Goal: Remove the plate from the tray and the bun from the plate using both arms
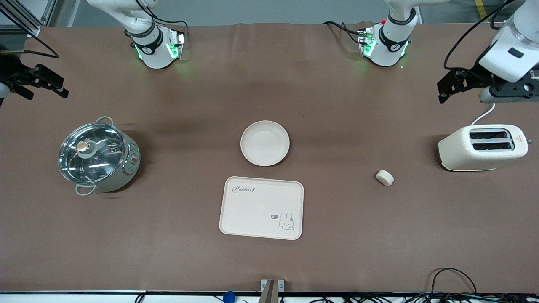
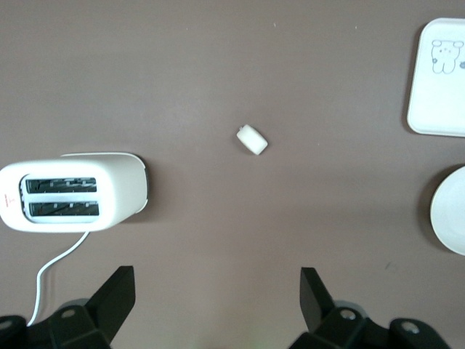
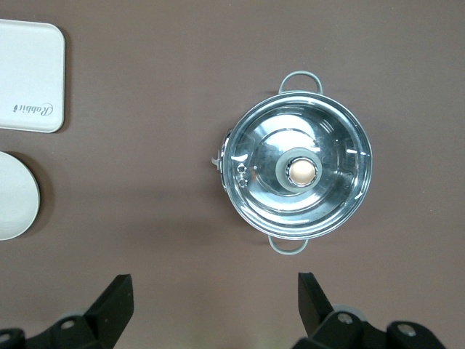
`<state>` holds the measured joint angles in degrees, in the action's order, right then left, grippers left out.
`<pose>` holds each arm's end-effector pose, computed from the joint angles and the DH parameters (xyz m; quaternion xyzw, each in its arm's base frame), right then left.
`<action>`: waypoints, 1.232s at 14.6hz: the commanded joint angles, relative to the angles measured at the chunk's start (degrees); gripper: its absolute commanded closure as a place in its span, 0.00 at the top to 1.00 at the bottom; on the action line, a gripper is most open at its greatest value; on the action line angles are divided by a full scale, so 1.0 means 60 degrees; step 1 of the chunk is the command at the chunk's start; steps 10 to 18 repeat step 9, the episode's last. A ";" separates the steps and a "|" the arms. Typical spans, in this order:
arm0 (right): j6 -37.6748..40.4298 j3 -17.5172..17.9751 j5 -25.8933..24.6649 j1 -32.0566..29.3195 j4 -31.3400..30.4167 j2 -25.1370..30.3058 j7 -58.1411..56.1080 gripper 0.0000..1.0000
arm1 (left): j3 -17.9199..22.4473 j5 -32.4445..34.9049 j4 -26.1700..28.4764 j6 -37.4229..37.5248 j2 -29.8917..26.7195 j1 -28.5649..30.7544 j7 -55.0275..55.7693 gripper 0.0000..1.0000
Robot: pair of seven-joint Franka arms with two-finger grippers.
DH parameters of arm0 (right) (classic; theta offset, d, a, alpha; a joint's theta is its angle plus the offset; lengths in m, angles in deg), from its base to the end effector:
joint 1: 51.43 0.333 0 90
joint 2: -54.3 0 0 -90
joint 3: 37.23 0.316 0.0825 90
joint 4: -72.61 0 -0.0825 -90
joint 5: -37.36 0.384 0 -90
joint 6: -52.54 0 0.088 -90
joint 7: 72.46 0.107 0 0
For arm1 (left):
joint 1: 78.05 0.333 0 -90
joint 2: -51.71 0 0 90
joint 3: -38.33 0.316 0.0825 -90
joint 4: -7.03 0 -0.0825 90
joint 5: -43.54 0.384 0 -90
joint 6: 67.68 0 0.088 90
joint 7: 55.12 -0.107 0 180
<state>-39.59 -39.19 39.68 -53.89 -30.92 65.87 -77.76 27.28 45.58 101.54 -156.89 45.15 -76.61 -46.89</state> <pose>0.4911 -0.0354 0.6218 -0.9997 -0.0073 -0.0034 0.0235 0.5100 -0.0888 0.6465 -0.9995 0.0111 -0.0143 0.0269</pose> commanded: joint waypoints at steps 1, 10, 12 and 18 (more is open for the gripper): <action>-0.0069 -0.0039 0.0096 0.0044 -0.0148 0.0167 -0.0024 1.00 | 0.0127 -0.0339 0.0172 0.0263 -0.0328 -0.0035 -0.0214 1.00; -0.0508 -0.0053 -0.0343 -0.0014 -0.0133 0.0153 0.0254 1.00 | 0.0054 -0.0355 -0.0195 0.0409 -0.0108 -0.0049 -0.0273 1.00; -0.0508 -0.0053 -0.0343 -0.0014 -0.0133 0.0153 0.0254 1.00 | 0.0054 -0.0355 -0.0195 0.0409 -0.0108 -0.0049 -0.0273 1.00; -0.0508 -0.0053 -0.0343 -0.0014 -0.0133 0.0153 0.0254 1.00 | 0.0054 -0.0355 -0.0195 0.0409 -0.0108 -0.0049 -0.0273 1.00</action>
